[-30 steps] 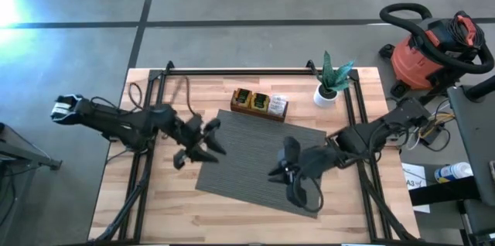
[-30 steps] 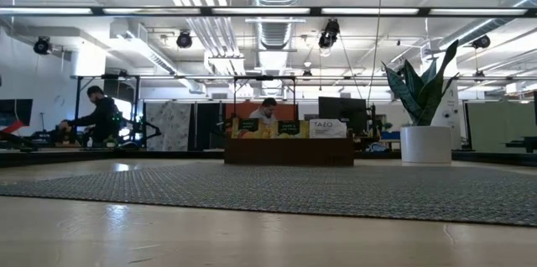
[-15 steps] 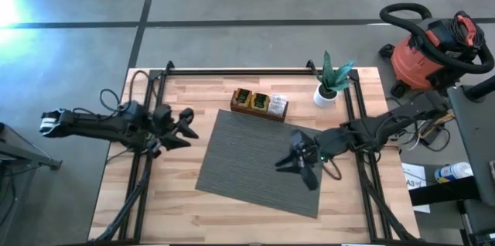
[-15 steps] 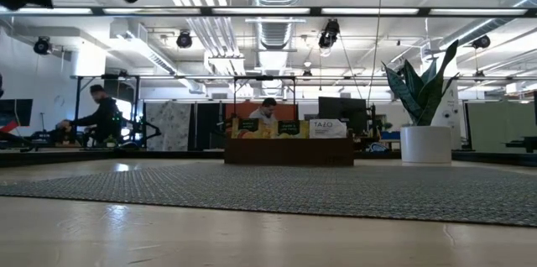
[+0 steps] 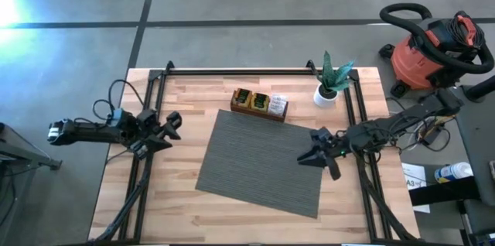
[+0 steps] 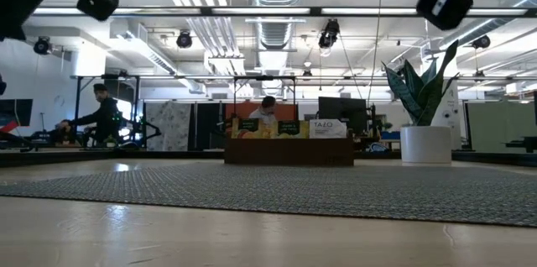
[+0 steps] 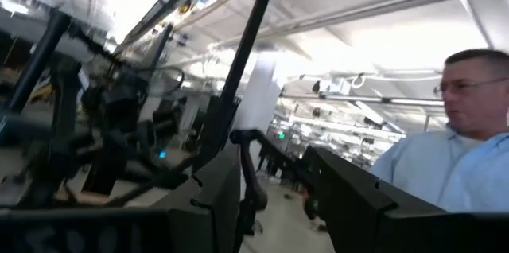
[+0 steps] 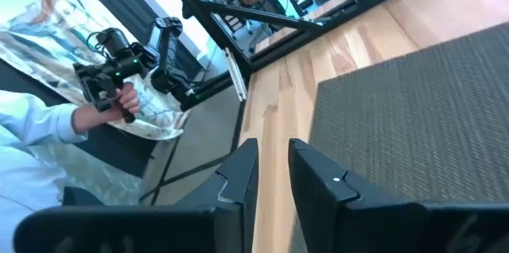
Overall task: Pick & Place Tea
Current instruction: Return to Home Position
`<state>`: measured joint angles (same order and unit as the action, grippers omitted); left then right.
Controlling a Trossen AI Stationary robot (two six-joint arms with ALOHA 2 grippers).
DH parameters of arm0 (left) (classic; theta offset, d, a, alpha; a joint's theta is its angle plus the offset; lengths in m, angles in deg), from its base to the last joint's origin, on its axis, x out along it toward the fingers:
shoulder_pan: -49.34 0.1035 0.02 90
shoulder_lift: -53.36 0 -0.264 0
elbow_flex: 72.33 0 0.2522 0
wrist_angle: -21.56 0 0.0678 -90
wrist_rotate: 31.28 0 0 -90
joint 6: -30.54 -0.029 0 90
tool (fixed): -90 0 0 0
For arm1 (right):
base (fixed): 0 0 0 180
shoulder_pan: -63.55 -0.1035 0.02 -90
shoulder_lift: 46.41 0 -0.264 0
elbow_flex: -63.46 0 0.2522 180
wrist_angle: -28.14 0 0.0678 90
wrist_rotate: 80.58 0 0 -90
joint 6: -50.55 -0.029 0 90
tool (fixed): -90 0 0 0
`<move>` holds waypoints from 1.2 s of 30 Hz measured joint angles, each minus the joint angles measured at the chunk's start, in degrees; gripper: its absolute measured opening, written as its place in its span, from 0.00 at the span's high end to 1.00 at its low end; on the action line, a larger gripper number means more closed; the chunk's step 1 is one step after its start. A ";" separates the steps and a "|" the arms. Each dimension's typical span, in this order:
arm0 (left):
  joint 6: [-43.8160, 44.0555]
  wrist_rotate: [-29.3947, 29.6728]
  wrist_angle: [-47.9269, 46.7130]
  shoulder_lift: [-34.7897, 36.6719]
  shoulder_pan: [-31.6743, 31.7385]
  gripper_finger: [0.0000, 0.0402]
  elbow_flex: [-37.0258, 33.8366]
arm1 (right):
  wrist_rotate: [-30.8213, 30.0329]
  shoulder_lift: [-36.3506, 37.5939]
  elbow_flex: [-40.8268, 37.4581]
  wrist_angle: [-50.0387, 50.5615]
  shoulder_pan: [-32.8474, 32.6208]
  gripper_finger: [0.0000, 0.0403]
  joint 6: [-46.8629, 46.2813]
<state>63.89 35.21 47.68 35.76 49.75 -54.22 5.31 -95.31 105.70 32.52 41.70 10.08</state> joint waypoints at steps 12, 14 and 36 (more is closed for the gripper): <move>9.95 0.00 -0.88 3.99 0.00 0.62 -3.75 | -0.58 14.24 -15.18 0.19 0.02 0.81 -1.85; 10.94 0.00 -0.90 3.99 0.00 0.62 -3.75 | -0.57 15.28 -17.36 0.14 0.02 0.80 -1.84; 11.49 0.00 -0.99 3.86 0.00 0.62 -3.75 | -0.16 27.53 -27.96 8.19 0.66 0.82 -2.02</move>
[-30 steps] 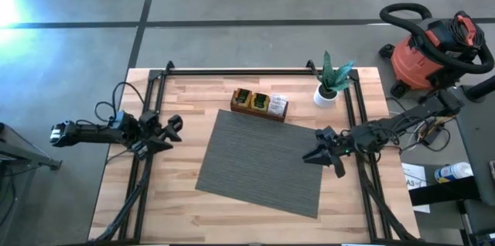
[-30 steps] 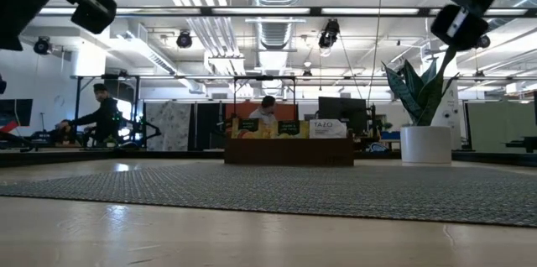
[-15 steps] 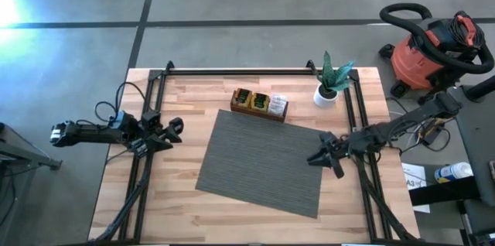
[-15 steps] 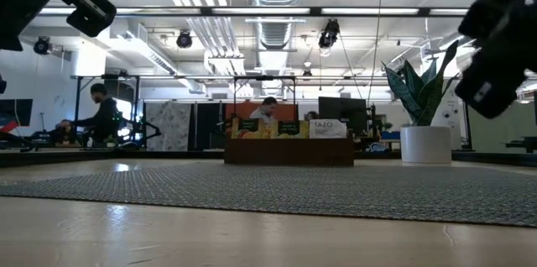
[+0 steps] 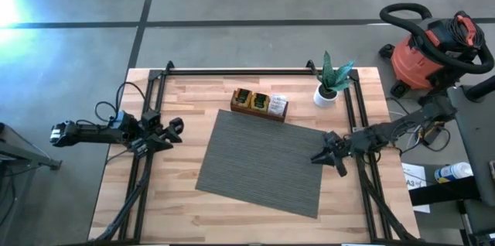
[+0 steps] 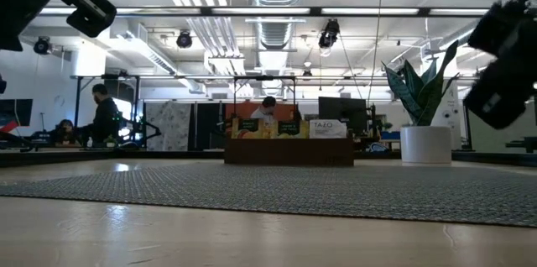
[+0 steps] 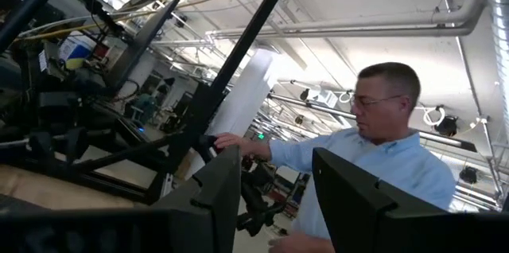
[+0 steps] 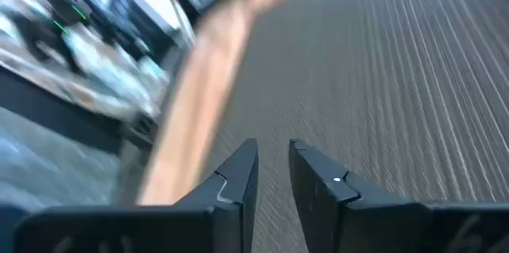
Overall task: Pick & Place Tea
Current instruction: Return to Home Position
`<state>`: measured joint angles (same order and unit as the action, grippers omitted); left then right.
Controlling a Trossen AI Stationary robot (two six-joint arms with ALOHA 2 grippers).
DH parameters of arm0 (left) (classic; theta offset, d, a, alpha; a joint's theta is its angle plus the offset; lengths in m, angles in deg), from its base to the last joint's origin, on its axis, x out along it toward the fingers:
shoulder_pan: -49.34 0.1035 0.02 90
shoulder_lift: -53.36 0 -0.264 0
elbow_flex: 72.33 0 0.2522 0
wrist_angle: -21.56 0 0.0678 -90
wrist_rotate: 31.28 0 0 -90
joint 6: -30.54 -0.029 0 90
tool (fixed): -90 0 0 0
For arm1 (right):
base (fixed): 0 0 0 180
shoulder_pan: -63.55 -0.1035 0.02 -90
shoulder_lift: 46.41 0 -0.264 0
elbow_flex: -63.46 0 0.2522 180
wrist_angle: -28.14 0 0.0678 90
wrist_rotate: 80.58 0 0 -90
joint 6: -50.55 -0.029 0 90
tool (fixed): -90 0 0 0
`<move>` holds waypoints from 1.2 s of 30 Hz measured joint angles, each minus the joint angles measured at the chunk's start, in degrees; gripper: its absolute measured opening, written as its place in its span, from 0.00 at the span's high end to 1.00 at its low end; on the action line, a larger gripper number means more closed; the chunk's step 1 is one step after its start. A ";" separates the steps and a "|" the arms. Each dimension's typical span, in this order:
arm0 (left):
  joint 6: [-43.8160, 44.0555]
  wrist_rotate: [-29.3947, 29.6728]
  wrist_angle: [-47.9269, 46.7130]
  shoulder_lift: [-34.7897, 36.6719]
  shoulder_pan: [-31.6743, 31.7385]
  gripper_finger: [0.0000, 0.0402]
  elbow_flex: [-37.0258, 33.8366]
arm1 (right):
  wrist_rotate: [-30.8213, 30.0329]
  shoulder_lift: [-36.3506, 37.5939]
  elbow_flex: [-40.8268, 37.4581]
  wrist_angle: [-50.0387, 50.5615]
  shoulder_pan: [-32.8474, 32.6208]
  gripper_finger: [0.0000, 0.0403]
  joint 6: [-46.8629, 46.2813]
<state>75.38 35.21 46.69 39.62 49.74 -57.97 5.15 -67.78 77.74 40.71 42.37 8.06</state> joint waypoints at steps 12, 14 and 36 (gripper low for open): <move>0.00 0.00 -0.03 0.00 0.00 0.62 0.00 | -0.20 21.41 0.11 -1.20 9.11 0.79 0.48; 0.00 0.00 -0.09 -0.05 0.00 0.62 0.00 | -0.11 21.36 0.02 -1.07 10.59 0.80 3.41; -0.02 0.00 -1.33 -0.31 0.00 0.62 0.00 | -0.22 21.38 0.02 -0.04 15.36 0.80 45.21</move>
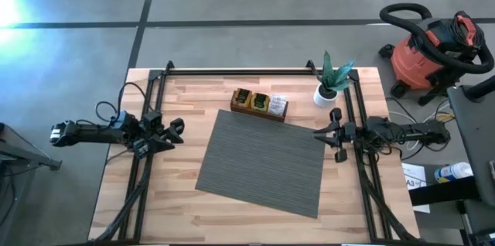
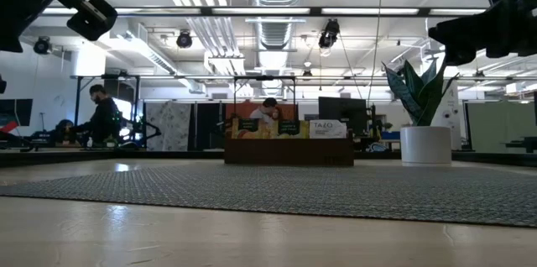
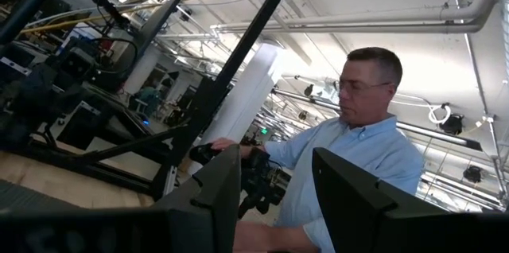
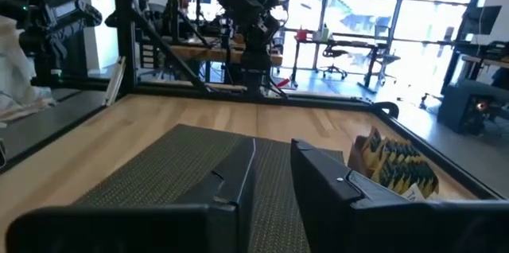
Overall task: Pick & Place Tea
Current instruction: Return to Home Position
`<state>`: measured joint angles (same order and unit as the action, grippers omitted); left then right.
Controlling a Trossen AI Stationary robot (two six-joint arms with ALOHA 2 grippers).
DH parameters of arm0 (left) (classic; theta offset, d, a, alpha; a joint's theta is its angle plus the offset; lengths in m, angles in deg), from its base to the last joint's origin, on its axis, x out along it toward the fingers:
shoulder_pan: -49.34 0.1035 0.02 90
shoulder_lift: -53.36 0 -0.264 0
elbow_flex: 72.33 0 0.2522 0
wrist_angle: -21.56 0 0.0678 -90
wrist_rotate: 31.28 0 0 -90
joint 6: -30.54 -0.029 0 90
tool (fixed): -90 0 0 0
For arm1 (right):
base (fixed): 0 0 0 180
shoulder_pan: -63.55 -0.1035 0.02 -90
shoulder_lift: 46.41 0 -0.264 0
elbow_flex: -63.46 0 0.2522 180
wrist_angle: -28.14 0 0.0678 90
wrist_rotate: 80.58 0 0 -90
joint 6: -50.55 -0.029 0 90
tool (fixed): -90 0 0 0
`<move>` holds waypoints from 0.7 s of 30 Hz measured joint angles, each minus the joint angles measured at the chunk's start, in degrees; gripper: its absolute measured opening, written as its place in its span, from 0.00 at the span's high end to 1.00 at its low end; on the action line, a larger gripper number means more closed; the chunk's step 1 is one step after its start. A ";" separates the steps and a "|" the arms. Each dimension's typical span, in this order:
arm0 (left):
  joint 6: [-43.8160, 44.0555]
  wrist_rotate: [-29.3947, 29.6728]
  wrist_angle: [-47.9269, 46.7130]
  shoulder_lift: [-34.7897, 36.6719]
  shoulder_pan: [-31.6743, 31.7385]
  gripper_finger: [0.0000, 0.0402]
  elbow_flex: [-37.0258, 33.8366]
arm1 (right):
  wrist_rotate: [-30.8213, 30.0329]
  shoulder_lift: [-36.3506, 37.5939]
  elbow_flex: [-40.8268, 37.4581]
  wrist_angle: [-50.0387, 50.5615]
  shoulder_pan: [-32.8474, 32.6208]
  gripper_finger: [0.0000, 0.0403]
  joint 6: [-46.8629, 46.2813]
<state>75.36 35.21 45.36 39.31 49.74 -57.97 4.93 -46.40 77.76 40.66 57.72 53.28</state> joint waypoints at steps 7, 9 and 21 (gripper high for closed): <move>0.00 0.00 0.02 0.00 0.00 0.62 0.00 | 0.01 -0.24 0.00 0.00 -0.02 0.78 -0.06; 0.00 0.00 0.02 0.00 -0.01 0.62 0.00 | 0.00 -0.40 0.00 -0.01 -0.02 0.78 -0.15; 0.00 0.00 0.07 0.00 -0.02 0.62 0.00 | 0.00 -0.87 0.00 -0.02 -0.02 0.82 -0.16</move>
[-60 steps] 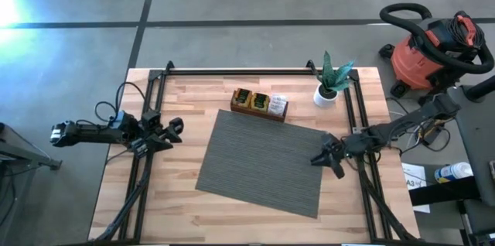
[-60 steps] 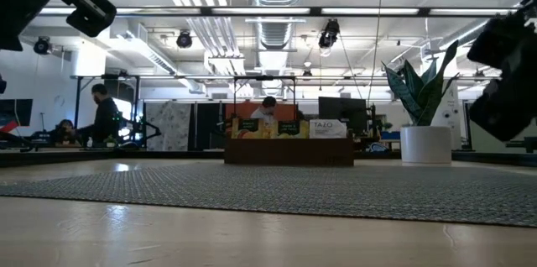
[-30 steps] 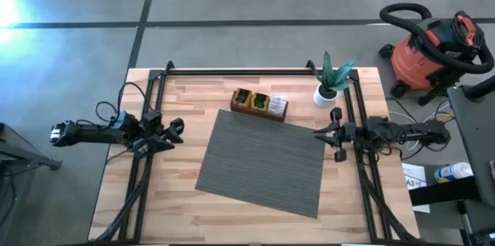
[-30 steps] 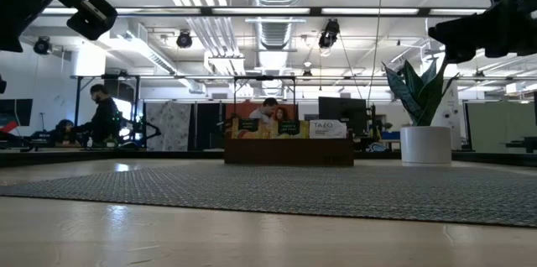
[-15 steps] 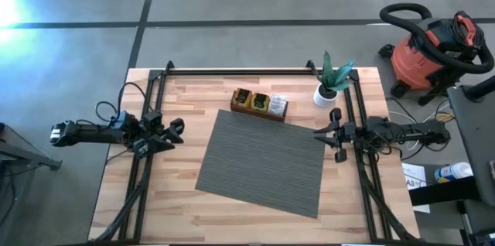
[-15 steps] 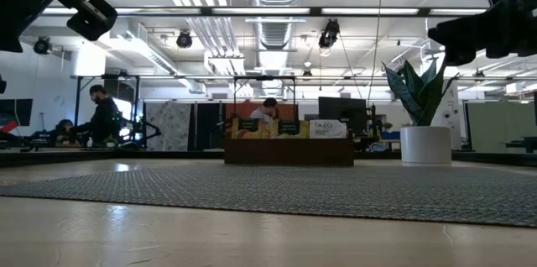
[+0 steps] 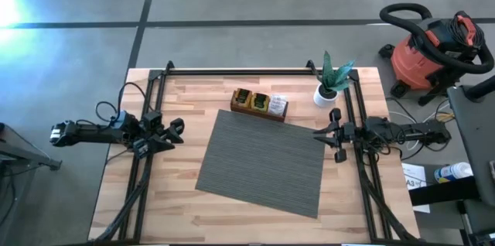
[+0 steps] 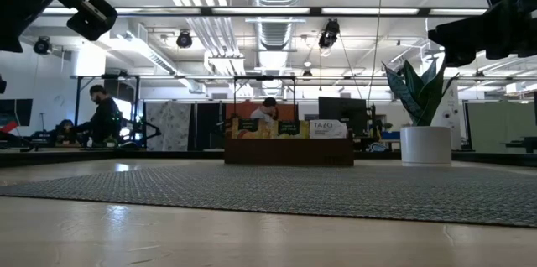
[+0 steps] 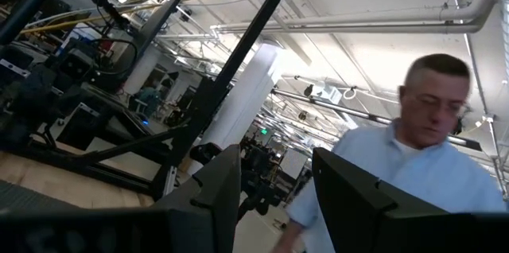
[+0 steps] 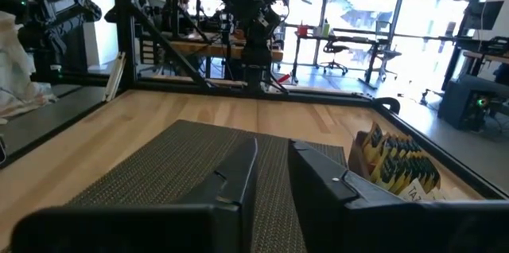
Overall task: Pick & Place Tea
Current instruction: Return to Home Position
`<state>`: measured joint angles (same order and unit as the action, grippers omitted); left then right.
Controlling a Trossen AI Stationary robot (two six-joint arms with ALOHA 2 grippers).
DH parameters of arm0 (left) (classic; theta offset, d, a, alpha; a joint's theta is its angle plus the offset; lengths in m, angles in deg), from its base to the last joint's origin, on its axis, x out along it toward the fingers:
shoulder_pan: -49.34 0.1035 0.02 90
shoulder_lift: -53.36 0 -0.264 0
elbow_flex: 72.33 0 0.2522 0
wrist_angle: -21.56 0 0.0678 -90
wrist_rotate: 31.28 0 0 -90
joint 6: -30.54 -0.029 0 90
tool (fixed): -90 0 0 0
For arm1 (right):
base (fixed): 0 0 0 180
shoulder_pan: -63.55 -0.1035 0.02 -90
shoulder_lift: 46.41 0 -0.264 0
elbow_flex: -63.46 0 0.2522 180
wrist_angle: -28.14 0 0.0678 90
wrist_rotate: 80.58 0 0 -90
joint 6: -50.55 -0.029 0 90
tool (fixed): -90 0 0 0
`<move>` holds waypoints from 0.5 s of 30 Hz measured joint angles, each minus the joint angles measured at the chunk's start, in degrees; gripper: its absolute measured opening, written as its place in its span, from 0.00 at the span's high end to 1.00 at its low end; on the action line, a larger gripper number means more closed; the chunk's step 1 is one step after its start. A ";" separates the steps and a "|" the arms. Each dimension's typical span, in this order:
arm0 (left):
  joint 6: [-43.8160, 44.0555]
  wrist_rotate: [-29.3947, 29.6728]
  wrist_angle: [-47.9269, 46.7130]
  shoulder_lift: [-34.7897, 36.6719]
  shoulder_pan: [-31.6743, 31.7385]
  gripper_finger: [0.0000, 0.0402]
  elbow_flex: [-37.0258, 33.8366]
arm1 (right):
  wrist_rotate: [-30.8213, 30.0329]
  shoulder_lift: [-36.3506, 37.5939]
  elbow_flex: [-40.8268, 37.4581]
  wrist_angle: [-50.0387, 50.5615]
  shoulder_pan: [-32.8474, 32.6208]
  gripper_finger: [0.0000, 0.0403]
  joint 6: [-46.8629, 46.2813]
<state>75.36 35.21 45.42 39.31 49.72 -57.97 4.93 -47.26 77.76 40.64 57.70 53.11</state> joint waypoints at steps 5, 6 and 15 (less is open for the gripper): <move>0.00 0.00 0.02 0.00 0.02 0.62 0.00 | 0.00 -0.01 0.00 0.00 0.00 0.83 0.01; 0.00 0.00 0.02 0.00 0.00 0.62 0.00 | 0.00 -0.01 0.00 0.00 0.00 0.83 0.01; 0.00 0.00 -0.05 0.11 -0.06 0.62 0.00 | 0.00 -0.01 0.00 -0.02 0.00 0.80 0.01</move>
<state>75.36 35.21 45.38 39.42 49.66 -57.97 4.93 -47.27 77.76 40.62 57.70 53.12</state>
